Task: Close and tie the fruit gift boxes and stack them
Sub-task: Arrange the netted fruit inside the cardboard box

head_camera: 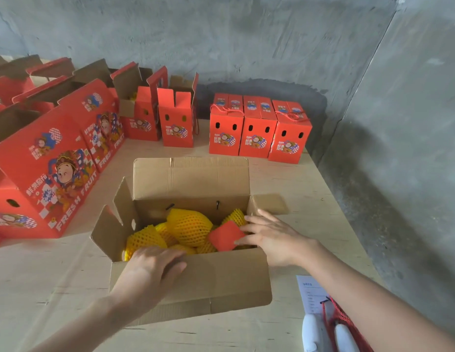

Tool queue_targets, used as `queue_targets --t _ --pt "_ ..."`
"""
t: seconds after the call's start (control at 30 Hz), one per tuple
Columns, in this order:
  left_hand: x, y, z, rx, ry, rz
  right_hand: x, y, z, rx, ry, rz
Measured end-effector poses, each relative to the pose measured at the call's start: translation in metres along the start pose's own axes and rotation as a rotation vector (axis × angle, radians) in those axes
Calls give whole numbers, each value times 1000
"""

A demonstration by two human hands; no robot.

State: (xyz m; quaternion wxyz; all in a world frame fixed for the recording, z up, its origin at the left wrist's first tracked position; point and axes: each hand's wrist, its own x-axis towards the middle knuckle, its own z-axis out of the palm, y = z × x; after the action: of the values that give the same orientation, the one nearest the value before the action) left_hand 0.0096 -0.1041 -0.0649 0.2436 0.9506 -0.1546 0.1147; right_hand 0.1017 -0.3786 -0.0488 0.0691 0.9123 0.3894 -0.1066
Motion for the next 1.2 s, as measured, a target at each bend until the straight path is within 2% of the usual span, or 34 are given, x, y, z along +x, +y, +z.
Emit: queue_targets --t 0.07,0.17,0.3,0.37,0.4,0.5,0.53,0.67,0.77,0.93,1.0,1.1,1.13,1.2 --pt "-11 4 4 91 94 16 8 6 -16 52 -185 10" --pt "-17 12 10 125 135 -68 20 11 -50 167 -448 87" --pt "-13 22 15 122 139 -121 34 2 -72 61 -507 196" --pt "-8 28 21 106 152 -90 43 1 -77 104 -466 220" --pt "-5 30 24 86 159 -80 49 0 -79 139 -390 222" --pt "3 29 34 15 203 -70 82 -10 -71 188 -7 261" --pt "4 26 37 7 214 -64 94 -15 -64 176 69 270" --pt "7 19 46 23 237 -6 125 -17 -34 123 39 385" --pt "13 9 46 13 248 50 128 -5 -30 108 106 383" --pt "39 -22 26 95 154 149 108 13 -20 147 190 478" --pt "53 -24 24 139 109 28 97 20 -16 184 195 569" --pt "70 -14 35 134 81 -257 79 30 -11 235 169 715" --pt "74 -7 39 86 88 -308 73 31 -9 251 164 754" --pt "79 8 47 -162 115 -380 62 32 -4 290 164 825"
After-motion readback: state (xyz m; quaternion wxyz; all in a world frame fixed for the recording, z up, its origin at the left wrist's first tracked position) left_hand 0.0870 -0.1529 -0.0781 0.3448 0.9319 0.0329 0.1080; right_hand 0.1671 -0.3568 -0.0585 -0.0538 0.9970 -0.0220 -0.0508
